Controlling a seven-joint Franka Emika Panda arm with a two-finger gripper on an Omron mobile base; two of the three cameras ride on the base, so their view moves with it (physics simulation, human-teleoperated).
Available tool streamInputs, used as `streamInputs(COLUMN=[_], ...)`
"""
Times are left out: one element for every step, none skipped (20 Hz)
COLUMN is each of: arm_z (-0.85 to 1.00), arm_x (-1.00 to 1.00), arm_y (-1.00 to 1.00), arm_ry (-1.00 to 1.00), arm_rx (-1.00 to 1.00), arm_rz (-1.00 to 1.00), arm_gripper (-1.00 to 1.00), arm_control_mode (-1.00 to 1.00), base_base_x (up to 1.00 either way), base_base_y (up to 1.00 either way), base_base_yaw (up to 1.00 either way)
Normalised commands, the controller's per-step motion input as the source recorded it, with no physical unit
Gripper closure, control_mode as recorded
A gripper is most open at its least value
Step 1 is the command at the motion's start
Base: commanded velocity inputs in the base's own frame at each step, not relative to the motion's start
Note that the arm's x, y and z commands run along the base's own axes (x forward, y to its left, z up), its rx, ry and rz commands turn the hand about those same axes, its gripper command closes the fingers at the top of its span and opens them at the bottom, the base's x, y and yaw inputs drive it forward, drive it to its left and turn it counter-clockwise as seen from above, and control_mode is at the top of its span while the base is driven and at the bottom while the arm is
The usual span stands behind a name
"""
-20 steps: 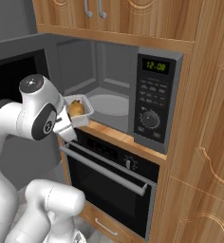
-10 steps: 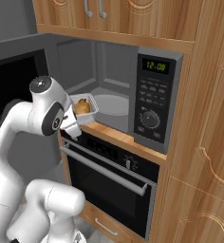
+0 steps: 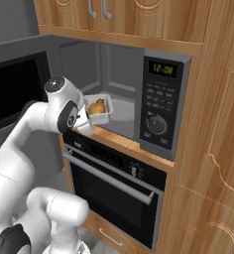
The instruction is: Place the tupperware containing the chicken drumstick and potato meal in the microwave. Close the microwave door and press the start button to reheat the meal.
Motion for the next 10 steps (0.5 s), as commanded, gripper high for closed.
streamInputs(arm_z=[-0.06,-0.04,-0.02,-0.06,-0.10,-0.14,-0.17,-0.23,-0.25,-0.27], arm_x=[0.71,0.75,0.74,0.71,0.69,0.67,0.63,0.63,0.60,0.60], arm_y=[-0.02,-0.01,-0.01,-0.11,-0.23,-0.21,-0.13,-0.13,-0.16,-0.16], arm_ry=[0.00,0.00,0.02,0.01,0.00,0.00,0.00,0.01,0.01,0.02], arm_rx=[0.00,0.00,0.00,0.00,0.00,0.00,0.00,0.00,0.00,0.00], arm_rz=[0.00,0.00,0.00,0.00,0.00,0.00,0.00,0.00,0.00,0.00], arm_gripper=[1.00,1.00,1.00,1.00,1.00,1.00,1.00,1.00,1.00,1.00], arm_control_mode=[-1.00,-1.00,-1.00,-1.00,-1.00,-1.00,-1.00,-1.00,-1.00,-1.00], base_base_x=[0.00,0.00,0.00,0.00,0.00,0.00,0.00,0.00,0.00,0.00], base_base_y=[0.00,0.00,0.00,0.00,0.00,0.00,0.00,0.00,0.00,0.00], base_base_yaw=[0.00,0.00,0.00,0.00,0.00,0.00,0.00,0.00,0.00,0.00])
